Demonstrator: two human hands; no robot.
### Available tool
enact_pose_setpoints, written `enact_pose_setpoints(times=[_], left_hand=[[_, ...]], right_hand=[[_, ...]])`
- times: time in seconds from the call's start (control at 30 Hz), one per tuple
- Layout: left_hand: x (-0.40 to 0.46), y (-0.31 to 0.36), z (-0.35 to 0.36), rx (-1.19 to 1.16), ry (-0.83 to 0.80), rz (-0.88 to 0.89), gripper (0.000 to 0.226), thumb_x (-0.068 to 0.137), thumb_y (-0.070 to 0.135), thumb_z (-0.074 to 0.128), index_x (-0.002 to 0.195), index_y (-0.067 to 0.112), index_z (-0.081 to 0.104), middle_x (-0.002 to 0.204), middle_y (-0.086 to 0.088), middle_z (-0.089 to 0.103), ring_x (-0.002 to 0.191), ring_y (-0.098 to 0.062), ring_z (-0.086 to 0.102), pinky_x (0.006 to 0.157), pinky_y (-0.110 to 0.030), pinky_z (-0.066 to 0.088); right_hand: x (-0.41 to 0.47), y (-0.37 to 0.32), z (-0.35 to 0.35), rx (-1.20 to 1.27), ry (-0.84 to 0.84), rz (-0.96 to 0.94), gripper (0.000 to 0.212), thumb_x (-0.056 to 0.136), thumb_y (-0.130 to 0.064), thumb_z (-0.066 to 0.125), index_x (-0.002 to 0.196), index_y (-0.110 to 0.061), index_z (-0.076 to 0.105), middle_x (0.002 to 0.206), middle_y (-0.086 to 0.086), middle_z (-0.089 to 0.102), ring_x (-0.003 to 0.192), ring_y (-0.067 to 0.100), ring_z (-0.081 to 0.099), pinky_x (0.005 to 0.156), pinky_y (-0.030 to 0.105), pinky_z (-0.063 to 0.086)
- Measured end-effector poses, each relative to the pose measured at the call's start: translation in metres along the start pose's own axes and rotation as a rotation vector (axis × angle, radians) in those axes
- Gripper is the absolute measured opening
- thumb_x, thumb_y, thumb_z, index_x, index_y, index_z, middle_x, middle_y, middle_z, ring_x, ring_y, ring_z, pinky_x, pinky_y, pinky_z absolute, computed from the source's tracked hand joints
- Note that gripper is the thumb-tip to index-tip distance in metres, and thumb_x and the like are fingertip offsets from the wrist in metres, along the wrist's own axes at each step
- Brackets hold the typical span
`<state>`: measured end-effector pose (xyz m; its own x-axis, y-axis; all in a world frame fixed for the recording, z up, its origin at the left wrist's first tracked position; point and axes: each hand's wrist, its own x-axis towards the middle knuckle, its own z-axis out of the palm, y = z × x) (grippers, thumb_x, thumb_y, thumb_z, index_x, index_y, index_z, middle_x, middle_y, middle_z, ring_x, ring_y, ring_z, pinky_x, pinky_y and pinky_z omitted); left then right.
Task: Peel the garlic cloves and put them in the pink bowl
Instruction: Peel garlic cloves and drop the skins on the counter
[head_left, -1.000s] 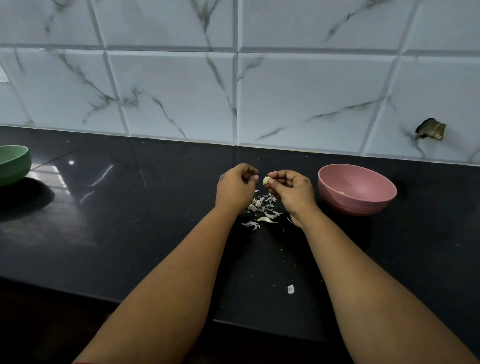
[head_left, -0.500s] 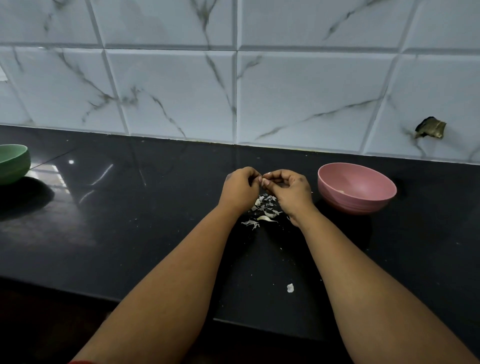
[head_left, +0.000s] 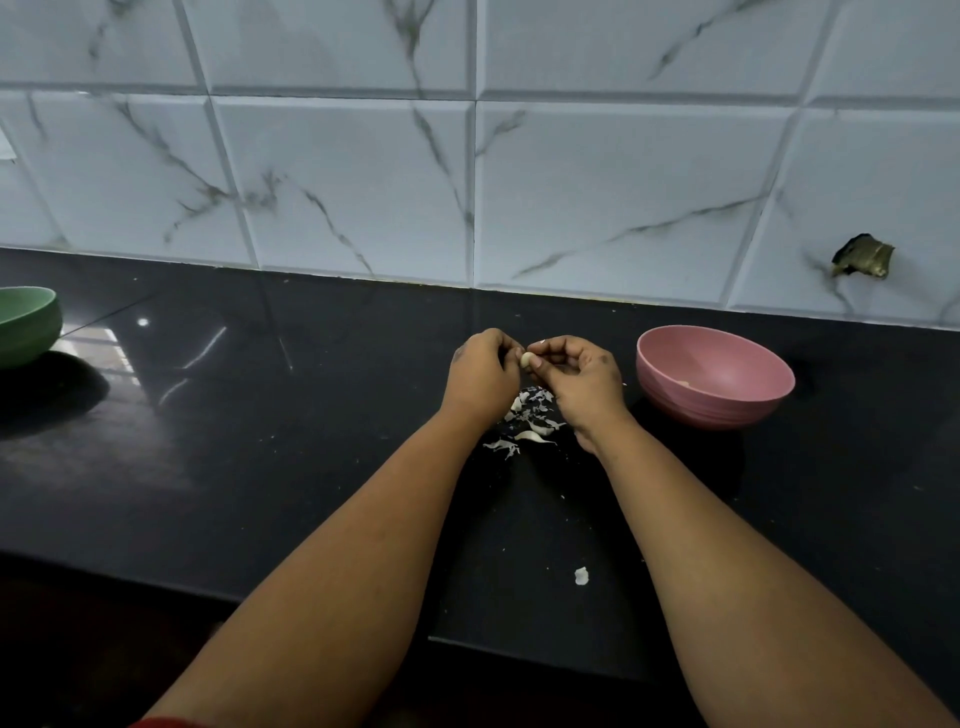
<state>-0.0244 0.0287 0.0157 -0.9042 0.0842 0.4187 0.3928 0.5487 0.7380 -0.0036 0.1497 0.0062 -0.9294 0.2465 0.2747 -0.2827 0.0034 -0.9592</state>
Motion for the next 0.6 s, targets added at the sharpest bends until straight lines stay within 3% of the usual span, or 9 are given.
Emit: enact_pose_setpoints(times=[0.13, 0.27, 0.4, 0.6], left_hand=[[0.0018, -0.0027, 0.0024, -0.224, 0.007, -0.111, 0.016, 0.096, 0.013, 0.055, 0.083, 0.020, 0.062, 0.087, 0.000, 0.069, 0.085, -0.021, 0.067, 0.080, -0.040, 0.057], [0.0020, -0.0006, 0.0028, -0.442, -0.007, -0.245, 0.017, 0.099, 0.021, 0.057, 0.088, 0.012, 0.066, 0.083, -0.001, 0.071, 0.071, -0.013, 0.067, 0.078, -0.037, 0.059], [0.0015, -0.0020, 0.0039, -0.496, -0.014, -0.243, 0.019, 0.092, 0.026, 0.068, 0.091, 0.008, 0.069, 0.086, -0.007, 0.073, 0.081, -0.018, 0.071, 0.083, -0.042, 0.060], [0.0026, -0.0046, 0.0042, -0.505, -0.001, -0.233, 0.010, 0.090, 0.020, 0.070, 0.080, 0.016, 0.068, 0.075, -0.004, 0.067, 0.077, -0.020, 0.068, 0.083, -0.048, 0.059]], right_hand=[[0.0003, -0.0011, 0.0002, 0.041, 0.016, 0.004, 0.017, 0.084, 0.006, 0.068, 0.086, -0.011, 0.067, 0.084, 0.007, 0.069, 0.080, 0.012, 0.068, 0.075, 0.020, 0.055], [0.0007, -0.0009, 0.0008, 0.083, 0.022, -0.002, 0.019, 0.084, 0.008, 0.066, 0.086, -0.011, 0.065, 0.085, 0.004, 0.069, 0.079, 0.009, 0.068, 0.076, 0.018, 0.054], [0.0003, -0.0007, -0.0001, 0.126, 0.003, 0.005, 0.017, 0.083, 0.005, 0.069, 0.086, -0.012, 0.065, 0.088, 0.005, 0.070, 0.084, 0.012, 0.069, 0.079, 0.022, 0.054], [-0.0001, -0.0001, -0.0003, 0.121, -0.004, -0.001, 0.015, 0.083, 0.005, 0.069, 0.085, -0.010, 0.066, 0.085, 0.004, 0.070, 0.082, 0.011, 0.069, 0.076, 0.020, 0.053]])
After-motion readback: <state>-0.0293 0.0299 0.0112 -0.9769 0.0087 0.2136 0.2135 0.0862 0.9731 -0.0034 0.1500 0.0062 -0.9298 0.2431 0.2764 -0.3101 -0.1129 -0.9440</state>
